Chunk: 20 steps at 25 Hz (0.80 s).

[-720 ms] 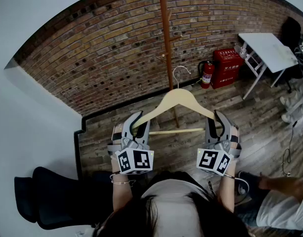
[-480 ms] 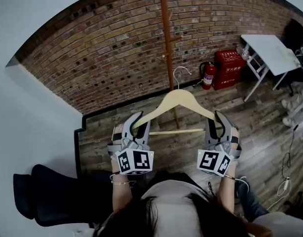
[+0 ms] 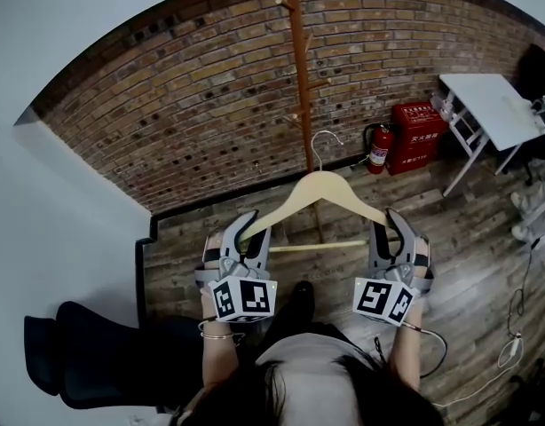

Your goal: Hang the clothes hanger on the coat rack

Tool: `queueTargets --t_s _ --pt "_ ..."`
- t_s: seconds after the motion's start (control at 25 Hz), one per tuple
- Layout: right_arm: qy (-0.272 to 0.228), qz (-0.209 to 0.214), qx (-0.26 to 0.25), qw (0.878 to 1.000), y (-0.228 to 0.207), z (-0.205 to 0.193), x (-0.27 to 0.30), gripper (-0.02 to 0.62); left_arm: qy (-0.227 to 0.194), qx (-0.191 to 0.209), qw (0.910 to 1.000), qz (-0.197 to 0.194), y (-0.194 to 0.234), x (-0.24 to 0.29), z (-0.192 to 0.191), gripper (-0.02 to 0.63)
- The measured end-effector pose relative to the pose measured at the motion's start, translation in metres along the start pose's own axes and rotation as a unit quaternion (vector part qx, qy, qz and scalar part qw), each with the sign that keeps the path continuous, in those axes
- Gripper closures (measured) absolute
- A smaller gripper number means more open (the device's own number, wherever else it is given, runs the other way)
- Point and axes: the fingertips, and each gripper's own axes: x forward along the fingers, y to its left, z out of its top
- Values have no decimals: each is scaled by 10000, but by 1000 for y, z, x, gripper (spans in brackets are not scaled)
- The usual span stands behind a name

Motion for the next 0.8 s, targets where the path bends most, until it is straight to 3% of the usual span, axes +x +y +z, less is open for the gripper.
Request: queueTargets --t_s 0.8 --pt "-106 -191 -84 9997 -18 39 115 469 -206 11 9997 158 78 93 -25 500"
